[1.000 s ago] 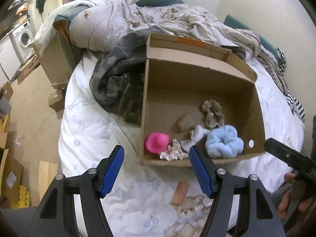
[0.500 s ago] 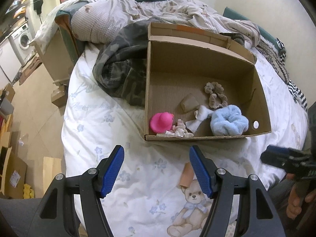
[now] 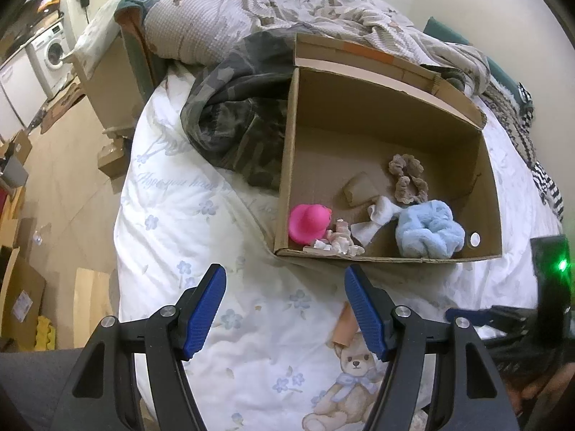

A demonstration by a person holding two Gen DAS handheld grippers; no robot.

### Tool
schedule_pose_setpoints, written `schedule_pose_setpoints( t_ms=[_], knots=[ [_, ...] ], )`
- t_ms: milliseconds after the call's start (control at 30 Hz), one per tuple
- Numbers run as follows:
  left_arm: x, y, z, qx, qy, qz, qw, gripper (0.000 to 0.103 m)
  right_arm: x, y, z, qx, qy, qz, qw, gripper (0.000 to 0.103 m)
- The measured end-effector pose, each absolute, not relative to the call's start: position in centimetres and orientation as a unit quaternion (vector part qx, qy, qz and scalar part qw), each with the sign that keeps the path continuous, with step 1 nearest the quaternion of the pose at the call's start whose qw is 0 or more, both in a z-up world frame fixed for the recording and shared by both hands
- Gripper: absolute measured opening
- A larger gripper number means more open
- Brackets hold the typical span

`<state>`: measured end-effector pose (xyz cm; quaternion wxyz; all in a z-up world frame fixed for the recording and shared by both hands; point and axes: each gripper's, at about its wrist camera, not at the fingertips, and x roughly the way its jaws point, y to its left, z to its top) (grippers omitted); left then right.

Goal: Organize soft objects
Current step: 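Grasp the clear plastic bag with the white item using the right tool, then grasp the peach foam cylinder with the left tool while the right tool holds the bag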

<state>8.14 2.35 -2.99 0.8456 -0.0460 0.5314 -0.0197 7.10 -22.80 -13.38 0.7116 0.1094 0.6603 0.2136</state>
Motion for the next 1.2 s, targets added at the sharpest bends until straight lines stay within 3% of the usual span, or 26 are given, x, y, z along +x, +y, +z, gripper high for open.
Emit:
schedule_pose_setpoints(
  t_ms=[300,367,433,533,1100,1200],
  knots=[
    [8.2,2.0,-3.5,-0.040,0.538,-0.019,0.842,0.066,6.4,-16.9,-17.6,-0.011,0.713,0.210,0.669,0.076],
    [8.1,1.8,-3.8,-0.033,0.541,-0.020,0.840,0.066,6.2,-16.2,-17.7,-0.040,0.707,0.204,0.676,0.064],
    [8.1,1.5,-4.2,-0.029,0.548,-0.023,0.835,0.066,6.2,-16.2,-17.5,-0.050,0.701,0.204,0.682,0.039],
    [8.0,0.9,-4.9,-0.026,0.560,-0.035,0.828,0.066,6.5,-17.5,-16.5,-0.020,0.693,0.206,0.691,0.027],
    [8.7,-7.5,-13.7,0.059,0.663,-0.110,0.738,0.059,6.6,-25.6,-12.1,0.088,0.636,0.178,0.746,0.026],
    [9.0,-7.6,-15.0,0.062,0.678,-0.103,0.725,0.047,6.4,-25.2,-11.7,0.091,0.632,0.182,0.748,0.026]
  ],
)
